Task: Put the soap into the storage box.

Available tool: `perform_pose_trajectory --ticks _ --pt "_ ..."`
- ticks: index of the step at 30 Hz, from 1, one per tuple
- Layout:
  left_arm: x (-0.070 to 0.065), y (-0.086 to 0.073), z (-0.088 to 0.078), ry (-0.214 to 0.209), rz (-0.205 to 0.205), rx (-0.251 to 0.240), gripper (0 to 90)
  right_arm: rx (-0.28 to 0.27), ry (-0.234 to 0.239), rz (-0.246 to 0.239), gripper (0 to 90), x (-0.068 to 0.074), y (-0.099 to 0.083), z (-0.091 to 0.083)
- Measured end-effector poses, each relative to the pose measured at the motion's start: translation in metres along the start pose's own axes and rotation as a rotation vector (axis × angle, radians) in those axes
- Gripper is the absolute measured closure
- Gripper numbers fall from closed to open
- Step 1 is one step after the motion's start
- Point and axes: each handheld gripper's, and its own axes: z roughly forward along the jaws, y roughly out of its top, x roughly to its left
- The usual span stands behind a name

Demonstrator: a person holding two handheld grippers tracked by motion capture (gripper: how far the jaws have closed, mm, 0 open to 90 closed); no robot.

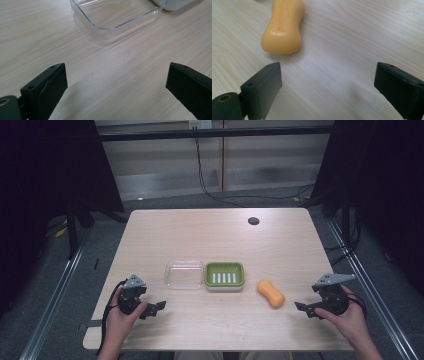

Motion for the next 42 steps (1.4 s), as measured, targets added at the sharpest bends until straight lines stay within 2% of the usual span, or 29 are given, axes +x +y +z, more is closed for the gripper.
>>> perform_pose_trajectory --ticks 6,18,20,22,26,27,29,31,33,35,42 --pt "0.000 0.000 0.001 0.000 0.007 0.012 3.5 0.019 0.005 0.002 8.6 0.003 0.006 -0.002" --pt "-0.001 0.001 0.005 0.006 0.023 0.037 3.6 0.206 0.046 -0.012 10.3 0.012 0.027 0.001" --pt "-0.001 0.001 0.005 0.007 0.012 0.031 3.6 0.219 0.058 -0.027 10.3 0.013 0.031 0.001" --pt "-0.001 0.001 0.005 0.005 0.012 0.028 3.6 0.234 0.058 -0.009 10.3 0.015 0.035 0.002" --pt "-0.002 0.001 0.006 0.007 0.012 0.028 3.7 0.262 0.069 -0.023 10.3 0.016 0.041 0.003" --pt "-0.002 0.001 0.006 0.006 0.015 0.027 3.7 0.270 0.068 -0.004 10.6 0.019 0.045 0.004" --pt "-0.001 0.001 0.006 0.008 0.027 0.035 3.7 0.286 0.071 -0.030 10.9 0.019 0.048 0.005" --pt "-0.002 0.001 0.006 0.009 0.027 0.031 3.7 0.292 0.074 -0.026 11.4 0.021 0.052 0.006" --pt "-0.002 0.001 0.006 0.009 0.027 0.029 3.7 0.308 0.073 -0.048 11.4 0.021 0.055 0.006" --pt "-0.003 0.001 0.006 0.011 0.029 0.031 3.7 0.332 0.078 -0.028 11.5 0.025 0.059 0.006" --pt "-0.003 0.002 0.006 0.009 0.033 0.030 3.7 0.361 0.080 -0.036 11.5 0.028 0.071 0.010"
